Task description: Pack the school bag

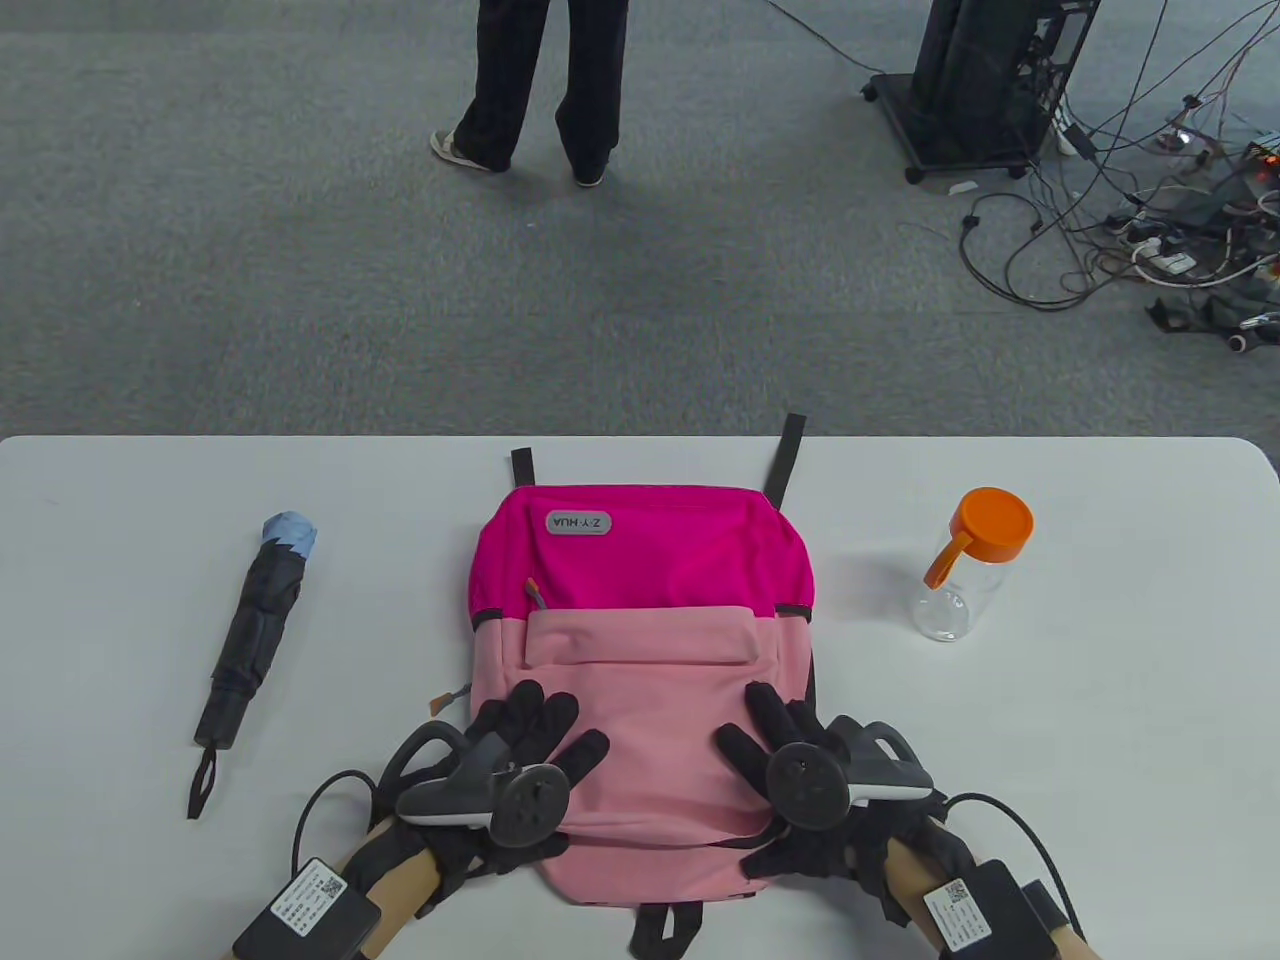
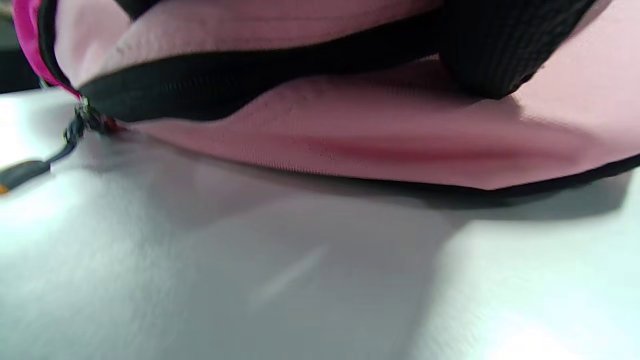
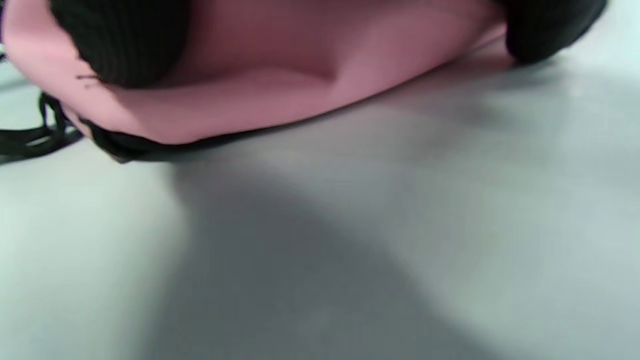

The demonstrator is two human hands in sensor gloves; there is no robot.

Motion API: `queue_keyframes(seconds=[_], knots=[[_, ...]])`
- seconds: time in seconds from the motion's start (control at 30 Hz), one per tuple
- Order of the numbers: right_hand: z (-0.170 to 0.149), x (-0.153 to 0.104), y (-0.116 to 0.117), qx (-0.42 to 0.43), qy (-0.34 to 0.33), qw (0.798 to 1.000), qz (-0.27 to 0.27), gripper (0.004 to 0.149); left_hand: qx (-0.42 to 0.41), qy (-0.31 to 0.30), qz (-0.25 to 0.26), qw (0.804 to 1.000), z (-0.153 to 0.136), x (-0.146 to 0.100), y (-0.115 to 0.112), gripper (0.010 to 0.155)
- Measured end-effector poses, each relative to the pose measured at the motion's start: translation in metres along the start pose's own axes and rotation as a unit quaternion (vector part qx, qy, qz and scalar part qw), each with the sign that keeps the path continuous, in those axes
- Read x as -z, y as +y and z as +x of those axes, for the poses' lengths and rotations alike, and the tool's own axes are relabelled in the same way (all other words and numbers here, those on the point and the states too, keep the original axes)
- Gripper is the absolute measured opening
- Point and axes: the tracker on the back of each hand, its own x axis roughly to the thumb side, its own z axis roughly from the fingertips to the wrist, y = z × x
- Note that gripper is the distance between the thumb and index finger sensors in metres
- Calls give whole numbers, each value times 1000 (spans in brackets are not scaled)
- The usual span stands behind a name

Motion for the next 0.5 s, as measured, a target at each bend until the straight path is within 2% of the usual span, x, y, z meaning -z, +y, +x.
queue_keyframes(seconds=[0.07, 0.13, 0.23, 0.3, 0.4, 0.5], knots=[[2, -1, -1, -17, 3, 1000, -10, 104, 38, 25, 21, 999, 6, 1, 1, 93], [3, -2, -1, -26, 3, 999, -26, 104, 52, 27, 5, 998, 7, 1, 2, 91], [5, -1, -3, -27, 10, 999, -23, 102, -22, 33, -7, 999, -3, 1, 3, 87], [4, -1, -3, -31, 7, 999, -20, 103, -33, 41, -33, 998, -3, 0, -5, 83], [3, -1, -2, -23, -2, 999, -26, 103, -84, 39, -8, 996, -8, -5, -14, 76], [5, 0, -1, -34, 3, 999, -23, 103, -56, 46, -11, 997, -3, -6, -16, 75]])
